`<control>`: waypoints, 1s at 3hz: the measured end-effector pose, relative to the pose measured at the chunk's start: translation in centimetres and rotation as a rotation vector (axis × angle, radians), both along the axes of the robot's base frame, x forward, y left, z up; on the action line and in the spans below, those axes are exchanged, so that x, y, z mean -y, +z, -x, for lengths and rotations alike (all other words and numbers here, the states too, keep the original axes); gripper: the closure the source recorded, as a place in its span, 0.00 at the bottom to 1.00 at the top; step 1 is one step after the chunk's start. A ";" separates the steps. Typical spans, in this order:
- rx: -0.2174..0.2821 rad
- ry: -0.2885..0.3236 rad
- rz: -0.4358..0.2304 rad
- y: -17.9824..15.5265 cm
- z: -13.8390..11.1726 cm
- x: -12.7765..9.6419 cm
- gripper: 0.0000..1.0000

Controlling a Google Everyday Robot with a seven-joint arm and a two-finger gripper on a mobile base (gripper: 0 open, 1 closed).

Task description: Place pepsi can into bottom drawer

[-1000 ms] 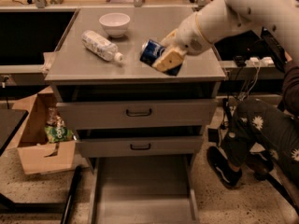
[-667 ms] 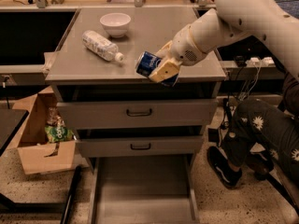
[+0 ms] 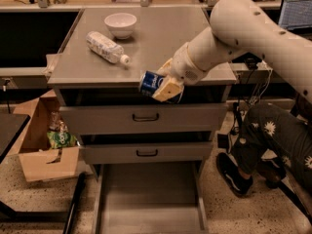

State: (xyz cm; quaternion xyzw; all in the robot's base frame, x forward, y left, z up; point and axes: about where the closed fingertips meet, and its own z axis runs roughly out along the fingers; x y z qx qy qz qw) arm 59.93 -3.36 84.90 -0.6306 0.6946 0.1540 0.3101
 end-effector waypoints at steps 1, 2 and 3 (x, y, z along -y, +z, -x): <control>0.012 0.063 0.085 -4.8 3.4 -0.9 1.00; -0.027 0.082 0.193 -12.8 7.4 -0.6 1.00; -0.123 0.051 0.208 -19.2 9.2 0.2 1.00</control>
Offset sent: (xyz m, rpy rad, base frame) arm -0.1103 0.0062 -0.1887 -0.3030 0.0403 0.1246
